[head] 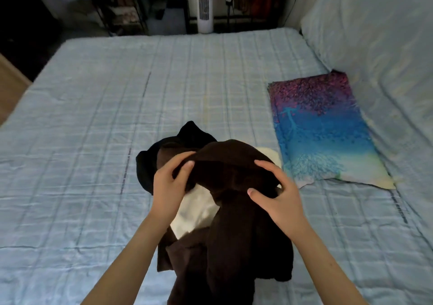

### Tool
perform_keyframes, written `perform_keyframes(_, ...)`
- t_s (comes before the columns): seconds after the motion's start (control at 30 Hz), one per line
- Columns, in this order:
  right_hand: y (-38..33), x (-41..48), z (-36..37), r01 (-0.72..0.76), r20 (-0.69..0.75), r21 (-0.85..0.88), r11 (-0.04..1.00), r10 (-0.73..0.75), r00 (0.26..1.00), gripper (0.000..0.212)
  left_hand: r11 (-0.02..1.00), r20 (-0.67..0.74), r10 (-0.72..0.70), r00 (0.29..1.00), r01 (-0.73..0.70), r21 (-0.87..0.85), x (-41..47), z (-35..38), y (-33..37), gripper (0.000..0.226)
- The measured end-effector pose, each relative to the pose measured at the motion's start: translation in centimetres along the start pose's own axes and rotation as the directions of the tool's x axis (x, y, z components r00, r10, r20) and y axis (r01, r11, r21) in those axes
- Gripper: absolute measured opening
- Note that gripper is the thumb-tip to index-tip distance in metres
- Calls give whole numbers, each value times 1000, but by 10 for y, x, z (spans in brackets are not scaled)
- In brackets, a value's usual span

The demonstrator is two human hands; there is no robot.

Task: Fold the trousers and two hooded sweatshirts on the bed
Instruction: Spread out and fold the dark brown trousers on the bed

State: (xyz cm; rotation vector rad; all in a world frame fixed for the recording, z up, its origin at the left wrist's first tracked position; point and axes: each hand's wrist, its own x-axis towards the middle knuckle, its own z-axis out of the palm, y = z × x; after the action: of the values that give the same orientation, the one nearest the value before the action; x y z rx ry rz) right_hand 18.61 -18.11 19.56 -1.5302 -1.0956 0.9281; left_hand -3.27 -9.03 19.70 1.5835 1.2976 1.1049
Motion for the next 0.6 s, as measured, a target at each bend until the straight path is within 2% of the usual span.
perform_keyframes(0.17, -75, -6, 0, 235, -13, 35, 971, -234, 972, 62, 985, -149, 152, 977, -161, -54, -11, -41, 85, 22)
perform_keyframes(0.27, -104, -10, 3, 314, 56, 67, 947, -317, 947, 64, 978, -237, 194, 952, -208, -35, -28, -61, 103, 21)
perform_keyframes(0.43, -110, -26, 32, 325, 167, 54, 944, -329, 929, 63, 989, -341, 121, 932, -144, -42, -75, -89, 96, 24)
perform_keyframes(0.6, -121, -49, 76, 334, 275, 93, 938, -347, 897, 64, 997, -415, 26, 910, -57, -61, -119, -132, 80, 16)
